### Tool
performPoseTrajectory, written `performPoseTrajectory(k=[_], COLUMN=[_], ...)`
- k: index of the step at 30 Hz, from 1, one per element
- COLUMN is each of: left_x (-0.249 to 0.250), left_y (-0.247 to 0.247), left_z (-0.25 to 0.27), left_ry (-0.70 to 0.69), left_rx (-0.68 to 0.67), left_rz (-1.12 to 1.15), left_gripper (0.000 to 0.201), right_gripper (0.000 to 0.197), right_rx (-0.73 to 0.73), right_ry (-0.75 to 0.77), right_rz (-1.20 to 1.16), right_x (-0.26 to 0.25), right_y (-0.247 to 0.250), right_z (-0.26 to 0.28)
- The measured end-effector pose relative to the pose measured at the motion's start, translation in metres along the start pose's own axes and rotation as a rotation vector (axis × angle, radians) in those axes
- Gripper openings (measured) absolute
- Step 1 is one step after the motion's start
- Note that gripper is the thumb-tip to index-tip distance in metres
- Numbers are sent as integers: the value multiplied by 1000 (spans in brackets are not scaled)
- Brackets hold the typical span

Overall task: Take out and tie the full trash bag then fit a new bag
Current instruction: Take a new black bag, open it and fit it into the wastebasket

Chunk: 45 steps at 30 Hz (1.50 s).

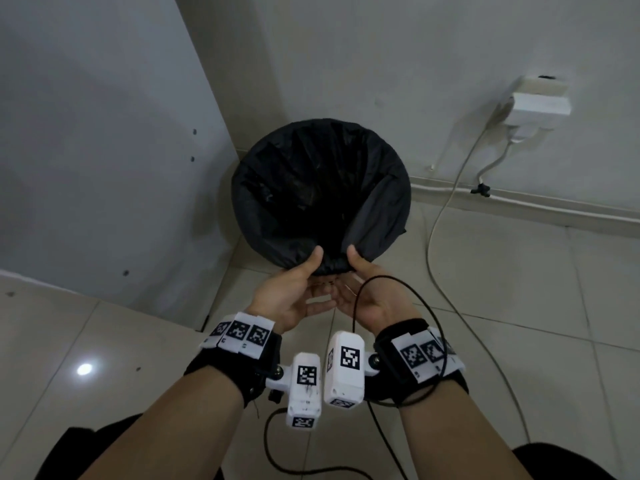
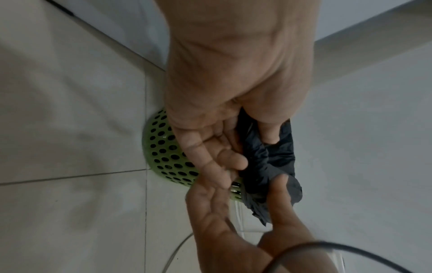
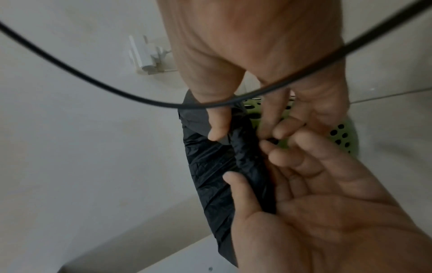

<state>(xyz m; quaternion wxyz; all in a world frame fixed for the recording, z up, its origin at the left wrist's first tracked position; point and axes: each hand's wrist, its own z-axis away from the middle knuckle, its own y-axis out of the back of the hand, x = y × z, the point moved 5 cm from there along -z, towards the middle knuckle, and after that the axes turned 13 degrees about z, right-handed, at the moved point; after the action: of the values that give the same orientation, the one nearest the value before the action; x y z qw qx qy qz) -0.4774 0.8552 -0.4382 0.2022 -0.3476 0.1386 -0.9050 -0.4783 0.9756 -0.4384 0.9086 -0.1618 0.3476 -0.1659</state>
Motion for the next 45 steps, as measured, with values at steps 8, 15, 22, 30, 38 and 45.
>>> performPoseTrajectory(k=[8, 15, 22, 30, 38, 45], left_x=[20, 38, 38, 42, 61, 73], left_y=[16, 32, 31, 36, 53, 53], left_z=[-3, -9, -12, -18, -20, -23], left_ry=[25, 21, -82, -147, -265, -326], left_rx=[-18, 0, 16, 23, 166, 142], left_rz=[-75, -67, 150, 111, 127, 76], left_gripper=[45, 49, 44, 39, 51, 34], right_gripper=[13, 40, 21, 38, 18, 34], right_rx=[43, 203, 19, 158, 86, 129], right_ry=[-63, 96, 144, 186, 178, 187], right_rz=[67, 98, -234, -202, -146, -179], right_x=[12, -15, -11, -34, -14, -30], right_y=[-9, 24, 4, 22, 7, 22], right_z=[-10, -9, -20, -23, -24, -26])
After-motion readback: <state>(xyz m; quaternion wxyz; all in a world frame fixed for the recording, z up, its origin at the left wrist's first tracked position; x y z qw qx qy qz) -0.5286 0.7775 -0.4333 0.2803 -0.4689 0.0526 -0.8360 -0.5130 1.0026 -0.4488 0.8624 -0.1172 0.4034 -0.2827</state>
